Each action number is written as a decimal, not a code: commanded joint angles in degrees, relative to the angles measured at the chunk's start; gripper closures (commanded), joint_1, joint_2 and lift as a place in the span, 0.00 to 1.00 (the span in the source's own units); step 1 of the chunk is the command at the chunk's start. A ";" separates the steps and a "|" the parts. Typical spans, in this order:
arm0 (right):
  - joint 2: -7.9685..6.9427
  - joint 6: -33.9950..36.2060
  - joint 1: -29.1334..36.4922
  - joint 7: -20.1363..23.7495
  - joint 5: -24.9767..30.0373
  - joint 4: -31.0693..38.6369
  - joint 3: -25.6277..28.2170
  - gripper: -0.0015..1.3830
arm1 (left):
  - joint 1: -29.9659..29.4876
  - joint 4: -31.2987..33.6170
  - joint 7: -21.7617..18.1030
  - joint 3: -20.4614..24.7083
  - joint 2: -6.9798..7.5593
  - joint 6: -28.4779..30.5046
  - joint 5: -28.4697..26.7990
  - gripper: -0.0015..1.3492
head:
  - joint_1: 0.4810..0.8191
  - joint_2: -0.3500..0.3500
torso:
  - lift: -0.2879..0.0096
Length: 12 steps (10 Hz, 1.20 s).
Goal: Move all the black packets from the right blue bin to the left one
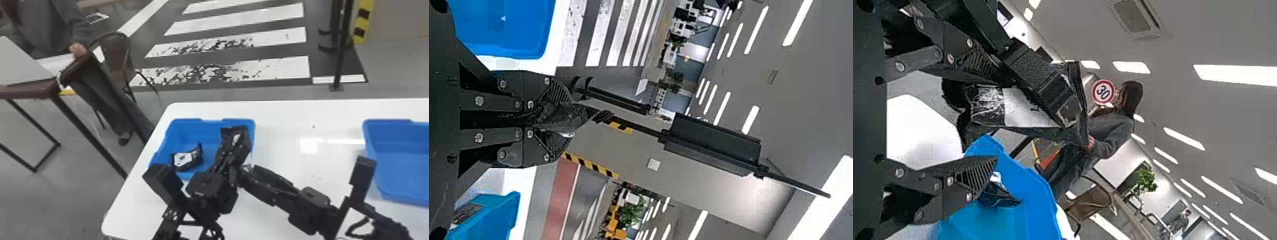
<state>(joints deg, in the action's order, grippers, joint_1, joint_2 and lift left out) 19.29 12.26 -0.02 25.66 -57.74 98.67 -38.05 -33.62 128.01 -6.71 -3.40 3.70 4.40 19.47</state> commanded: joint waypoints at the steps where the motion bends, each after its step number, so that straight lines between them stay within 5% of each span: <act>1: 0.05 -0.17 0.30 0.00 -0.65 -0.16 0.12 0.08 | 1.84 -3.07 0.83 1.23 -0.45 -3.70 -1.19 0.90 | 0.63 1.00 | 0.50; 5: -0.13 -0.17 0.58 0.00 -1.22 -0.16 0.34 0.08 | 22.23 -34.43 3.20 7.86 -1.06 -20.44 -22.10 0.90 | 0.63 1.00 | 0.50; 6: -0.13 -0.31 0.58 0.00 -1.22 -0.16 0.57 0.08 | 24.48 -38.50 3.81 9.92 -0.97 -20.86 -25.18 0.78 | 0.63 1.00 | 0.50; 8: -0.39 -0.31 2.26 0.00 0.27 0.68 4.00 0.08 | 22.51 -38.36 -0.23 11.74 -0.62 -21.98 -21.53 0.00 | 0.63 1.00 | 0.50; 10: -2.41 4.05 5.36 -0.26 10.55 4.06 17.03 0.08 | 18.72 -34.14 -2.95 9.35 -0.53 -25.36 -13.53 0.04 | 0.63 1.00 | 0.50; 12: -4.08 14.03 8.03 -2.63 24.15 12.78 30.62 0.08 | 10.70 -20.79 -4.10 7.97 -1.41 -19.31 -8.96 0.08 | 0.63 0.94 | 0.50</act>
<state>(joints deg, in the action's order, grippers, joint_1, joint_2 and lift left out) 15.67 23.33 7.24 23.12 -37.59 108.84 -11.41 -20.24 102.91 -10.69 5.12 2.48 -17.24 8.98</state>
